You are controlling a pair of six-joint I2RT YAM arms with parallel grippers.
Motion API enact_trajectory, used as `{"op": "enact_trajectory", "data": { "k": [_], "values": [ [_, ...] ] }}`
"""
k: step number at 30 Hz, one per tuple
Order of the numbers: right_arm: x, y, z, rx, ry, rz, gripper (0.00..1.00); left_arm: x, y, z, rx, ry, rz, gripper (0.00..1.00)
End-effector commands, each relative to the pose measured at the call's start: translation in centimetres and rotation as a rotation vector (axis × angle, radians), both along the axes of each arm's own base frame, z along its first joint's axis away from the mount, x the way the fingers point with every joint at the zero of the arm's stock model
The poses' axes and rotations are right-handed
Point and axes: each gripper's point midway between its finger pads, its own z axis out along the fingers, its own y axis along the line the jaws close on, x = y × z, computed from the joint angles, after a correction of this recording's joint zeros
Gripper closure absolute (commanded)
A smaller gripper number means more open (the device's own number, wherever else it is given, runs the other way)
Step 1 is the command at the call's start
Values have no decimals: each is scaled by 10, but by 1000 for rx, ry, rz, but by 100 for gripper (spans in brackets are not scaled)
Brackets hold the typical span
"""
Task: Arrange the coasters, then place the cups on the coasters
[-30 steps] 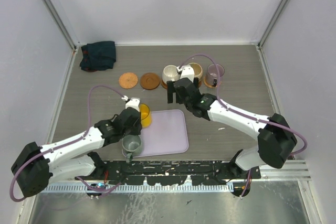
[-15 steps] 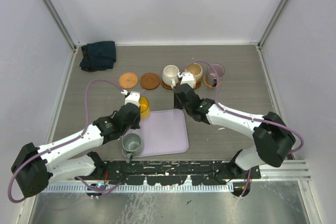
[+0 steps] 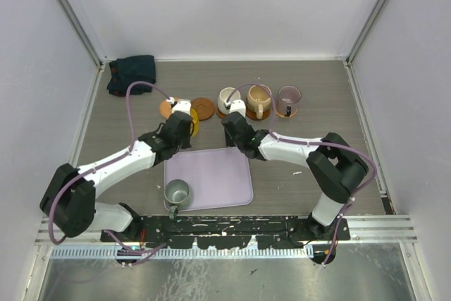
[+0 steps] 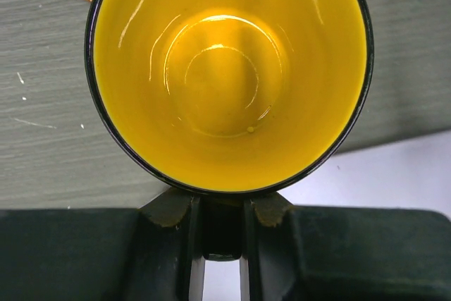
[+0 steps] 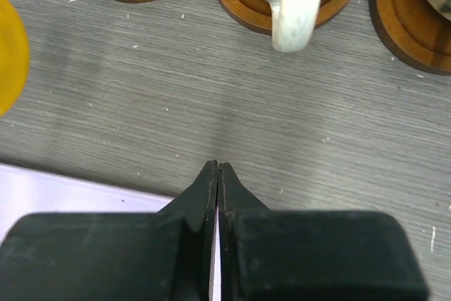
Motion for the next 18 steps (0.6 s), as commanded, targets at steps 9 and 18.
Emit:
{"op": "enact_trajectory", "data": {
  "k": [9, 18],
  "values": [
    [28, 45, -2, 59, -34, 62, 99, 94, -17, 38, -131, -116, 28, 100],
    [22, 50, -23, 52, 12, 87, 99, 124, -36, 38, -172, -98, -4, 100]
  ]
}}
